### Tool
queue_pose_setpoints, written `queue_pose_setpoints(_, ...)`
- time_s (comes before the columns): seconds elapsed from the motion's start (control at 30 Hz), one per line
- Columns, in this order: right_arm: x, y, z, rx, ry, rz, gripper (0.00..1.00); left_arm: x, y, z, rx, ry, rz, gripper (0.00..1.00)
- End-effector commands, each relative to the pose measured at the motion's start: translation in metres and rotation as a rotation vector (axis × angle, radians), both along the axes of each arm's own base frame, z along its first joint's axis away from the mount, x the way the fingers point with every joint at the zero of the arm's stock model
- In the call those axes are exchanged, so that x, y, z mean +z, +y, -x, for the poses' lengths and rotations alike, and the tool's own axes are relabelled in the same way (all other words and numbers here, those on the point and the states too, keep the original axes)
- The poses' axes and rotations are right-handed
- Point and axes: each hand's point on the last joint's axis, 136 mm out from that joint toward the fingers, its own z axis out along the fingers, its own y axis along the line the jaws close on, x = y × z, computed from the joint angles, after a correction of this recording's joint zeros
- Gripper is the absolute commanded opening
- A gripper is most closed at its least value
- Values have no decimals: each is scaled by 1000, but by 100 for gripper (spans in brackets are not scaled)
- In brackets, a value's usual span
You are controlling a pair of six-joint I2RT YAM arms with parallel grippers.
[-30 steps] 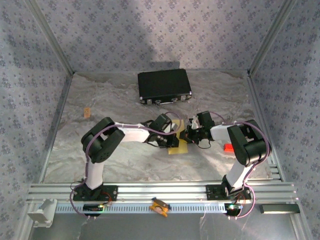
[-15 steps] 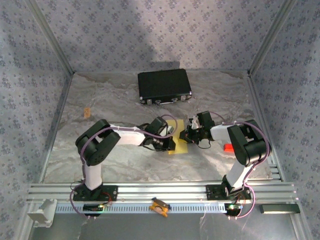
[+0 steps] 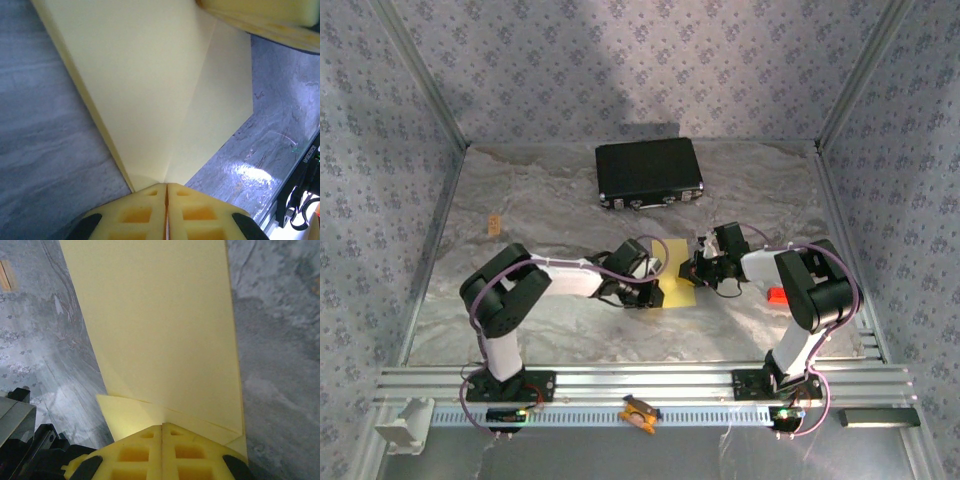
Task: Fold a paper plane with a square sheet of paper (pick it up from the middle)
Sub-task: Fold the triangle a second time at the center of the table.
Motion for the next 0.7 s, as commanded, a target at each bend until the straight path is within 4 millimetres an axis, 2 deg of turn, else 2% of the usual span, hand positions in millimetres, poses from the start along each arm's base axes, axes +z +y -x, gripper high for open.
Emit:
queue_pose_setpoints(0.0, -35, -23, 22, -51, 121, 124, 0, -12, 18, 22, -29, 43, -73, 8)
queue_pose_setpoints(0.23, -32, -20, 22, -42, 119, 112, 0, 4, 21, 20, -65, -15, -90, 7)
queue_pose_setpoints(0.33, -24, -16, 18, -32, 95, 87, 0, 22, 15, 12, -54, -64, -43, 7)
queue_pose_setpoints(0.47, 2, -3, 10, 7, 12, 24, 7, 47, 8, -9, -12, -146, 21, 7)
queue_pose_setpoints(0.57, 26, 6, 3, 52, -51, -4, 15, 53, 1, -30, 16, -155, 43, 7)
queue_pose_setpoints(0.67, 42, 1, -1, 41, -90, 16, 25, 57, -10, -47, 12, -165, 50, 7)
